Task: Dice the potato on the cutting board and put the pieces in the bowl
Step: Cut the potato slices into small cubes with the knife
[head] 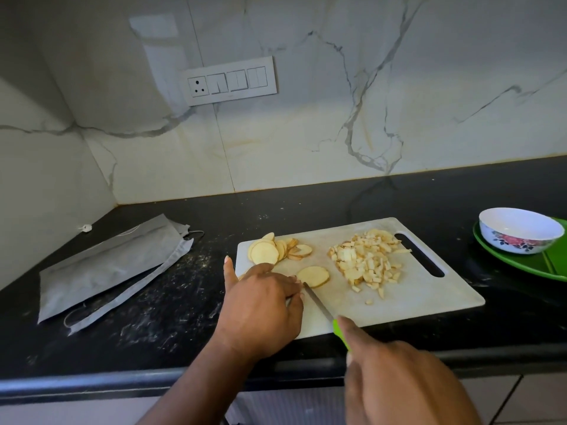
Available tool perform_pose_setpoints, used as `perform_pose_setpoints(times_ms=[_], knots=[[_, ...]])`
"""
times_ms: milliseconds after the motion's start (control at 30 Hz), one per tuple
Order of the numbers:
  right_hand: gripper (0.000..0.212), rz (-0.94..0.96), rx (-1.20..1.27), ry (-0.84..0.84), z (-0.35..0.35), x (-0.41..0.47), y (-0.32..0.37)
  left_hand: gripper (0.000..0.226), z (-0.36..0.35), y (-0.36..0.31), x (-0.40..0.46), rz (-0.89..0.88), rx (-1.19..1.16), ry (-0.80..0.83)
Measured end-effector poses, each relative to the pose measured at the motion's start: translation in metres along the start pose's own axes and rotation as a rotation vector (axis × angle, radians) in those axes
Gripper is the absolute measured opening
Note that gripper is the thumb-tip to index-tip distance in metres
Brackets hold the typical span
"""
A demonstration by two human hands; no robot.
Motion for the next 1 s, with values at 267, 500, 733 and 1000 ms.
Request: perform_pose_setpoints(times_ms=[267,500,733,1000], knots=[[0.048,0.121,0.189,-0.393,0.041,0.048,-0.031,0.045,0.013,-0.003,-0.001,0.059,0.024,-0.029],[0.045,0.162,0.463,-0.540,0.027,0.071,-0.062,0.064,0.024,-0.040,0.010,0.270,0.087,-0.143],[0.044,0.108,0.575,-0.536,0.024,0.073,-0.076,0.059,0.017,-0.057,0.027,0.356,0.142,-0.175],[0.043,0.115,0.628,-0.505,0.022,0.077,-0.084,0.034,0.001,-0.057,0.040,0.283,0.032,-0.118]])
Point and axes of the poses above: each hand's wrist, its own x-axis towards the middle knuckle, its own z-axis out of the back of the hand, y = z × x, the point moved 8 cm from there along x, towards the middle knuckle, and after that the axes turned 2 degrees about z, right-handed, at the moved point
